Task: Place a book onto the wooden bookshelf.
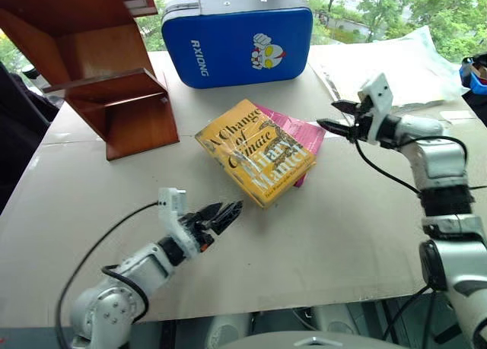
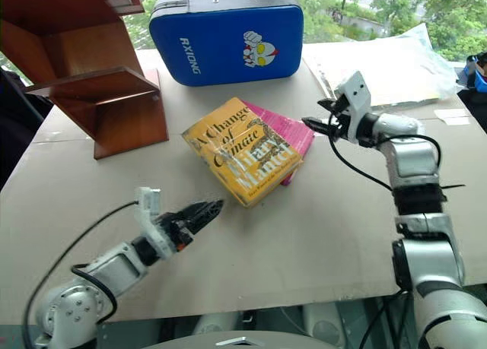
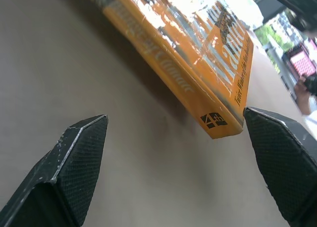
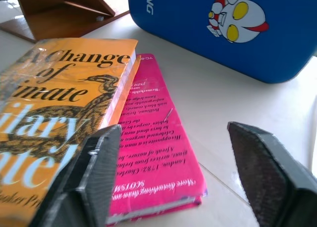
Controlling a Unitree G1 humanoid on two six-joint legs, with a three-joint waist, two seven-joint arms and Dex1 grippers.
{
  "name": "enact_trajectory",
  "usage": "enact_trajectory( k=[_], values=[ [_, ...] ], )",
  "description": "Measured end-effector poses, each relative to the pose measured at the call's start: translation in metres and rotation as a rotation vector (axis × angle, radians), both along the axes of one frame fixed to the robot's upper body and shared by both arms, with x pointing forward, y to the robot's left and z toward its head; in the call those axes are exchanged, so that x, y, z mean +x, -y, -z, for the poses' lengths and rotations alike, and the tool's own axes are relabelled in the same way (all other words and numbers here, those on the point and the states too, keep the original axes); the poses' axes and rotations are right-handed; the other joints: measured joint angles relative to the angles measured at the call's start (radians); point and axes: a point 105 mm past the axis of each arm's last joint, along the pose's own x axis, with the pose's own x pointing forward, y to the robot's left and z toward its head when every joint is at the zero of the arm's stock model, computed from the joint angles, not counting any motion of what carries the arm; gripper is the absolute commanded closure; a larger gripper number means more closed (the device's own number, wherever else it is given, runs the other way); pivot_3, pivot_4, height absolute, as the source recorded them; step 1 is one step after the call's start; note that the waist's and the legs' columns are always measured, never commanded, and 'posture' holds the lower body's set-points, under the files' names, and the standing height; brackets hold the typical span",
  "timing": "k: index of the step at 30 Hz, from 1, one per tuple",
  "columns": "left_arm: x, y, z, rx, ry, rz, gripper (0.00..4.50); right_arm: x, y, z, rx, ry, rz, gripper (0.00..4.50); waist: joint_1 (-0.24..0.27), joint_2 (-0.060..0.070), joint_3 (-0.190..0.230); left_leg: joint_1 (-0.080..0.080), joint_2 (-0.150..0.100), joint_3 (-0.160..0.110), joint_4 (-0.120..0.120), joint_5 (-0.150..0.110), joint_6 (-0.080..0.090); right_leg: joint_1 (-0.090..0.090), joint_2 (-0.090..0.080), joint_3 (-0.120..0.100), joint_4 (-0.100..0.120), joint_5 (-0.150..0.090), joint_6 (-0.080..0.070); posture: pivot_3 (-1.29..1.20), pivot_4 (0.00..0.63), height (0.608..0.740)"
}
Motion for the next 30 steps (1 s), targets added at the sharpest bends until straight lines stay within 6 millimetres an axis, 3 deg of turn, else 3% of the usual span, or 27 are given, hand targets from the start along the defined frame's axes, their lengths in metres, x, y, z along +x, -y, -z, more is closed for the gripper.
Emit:
enact_trajectory(
  k=[5, 8, 10, 14, 19, 22, 27, 30],
  values=[
    [0.017, 0.008, 0.000, -0.165, -0.075, -0.046, 0.00, -0.074, 0.011, 0.006, 0.001, -0.094, -0.097, 0.14, 0.023, 0.003, -0.002, 0.005, -0.001, -0.003, 0.004, 0.000, 0.001, 0.010, 0.005, -0.004, -0.001, -0.003, -0.003, 0.00, 0.150, 0.740],
    [0.038, 0.017, -0.003, -0.256, -0.108, -0.046, 0.00, -0.099, 0.009, 0.000, 0.035, -0.085, -0.113, 0.14, 0.030, 0.002, -0.002, 0.004, 0.000, -0.003, 0.012, 0.000, 0.001, 0.012, 0.006, -0.004, -0.001, -0.005, 0.000, 0.00, 0.150, 0.740],
    [0.046, 0.022, -0.004, -0.301, -0.128, -0.036, 0.00, -0.108, 0.009, -0.004, 0.051, -0.085, -0.111, 0.14, 0.029, 0.001, -0.003, 0.003, 0.000, -0.003, 0.015, 0.000, 0.001, 0.013, 0.006, -0.004, 0.000, -0.005, 0.001, 0.00, 0.150, 0.740],
    [0.067, 0.035, -0.005, -0.389, -0.181, 0.005, 0.00, -0.134, 0.004, 0.010, 0.024, -0.197, -0.141, 0.14, 0.037, -0.001, -0.006, 0.003, -0.001, -0.004, 0.016, 0.000, 0.001, 0.014, 0.005, -0.006, -0.001, -0.005, 0.000, 0.00, 0.150, 0.740],
    [0.078, 0.043, -0.006, -0.379, -0.201, 0.049, 0.00, -0.133, 0.009, 0.012, 0.036, -0.189, -0.067, 0.14, 0.036, 0.000, -0.007, 0.003, -0.001, -0.004, 0.016, 0.000, 0.001, 0.014, 0.005, -0.006, -0.001, -0.003, -0.002, 0.00, 0.150, 0.740],
    [0.081, 0.047, -0.005, -0.385, -0.219, 0.063, 0.68, -0.133, 0.011, 0.014, 0.042, -0.186, -0.040, 0.00, 0.046, 0.000, -0.007, 0.003, -0.001, -0.005, 0.016, 0.000, 0.001, 0.014, 0.005, -0.007, -0.001, -0.004, -0.002, 0.00, 0.150, 0.740],
    [0.083, 0.051, 0.002, -0.401, -0.258, 0.071, 3.01, -0.134, 0.010, 0.010, 0.054, -0.153, -0.028, 0.00, 0.051, 0.000, -0.007, 0.001, -0.001, -0.005, 0.016, 0.000, 0.001, 0.013, 0.005, -0.006, -0.002, -0.003, -0.003, 0.00, 0.150, 0.740],
    [0.085, 0.049, -0.006, -0.405, -0.222, 0.077, 4.03, -0.134, 0.010, 0.009, 0.059, -0.142, -0.030, 0.00, 0.054, 0.000, -0.007, 0.000, -0.001, -0.005, 0.016, 0.000, 0.001, 0.013, 0.005, -0.007, -0.002, -0.003, -0.003, 0.00, 0.150, 0.740]
  ],
)
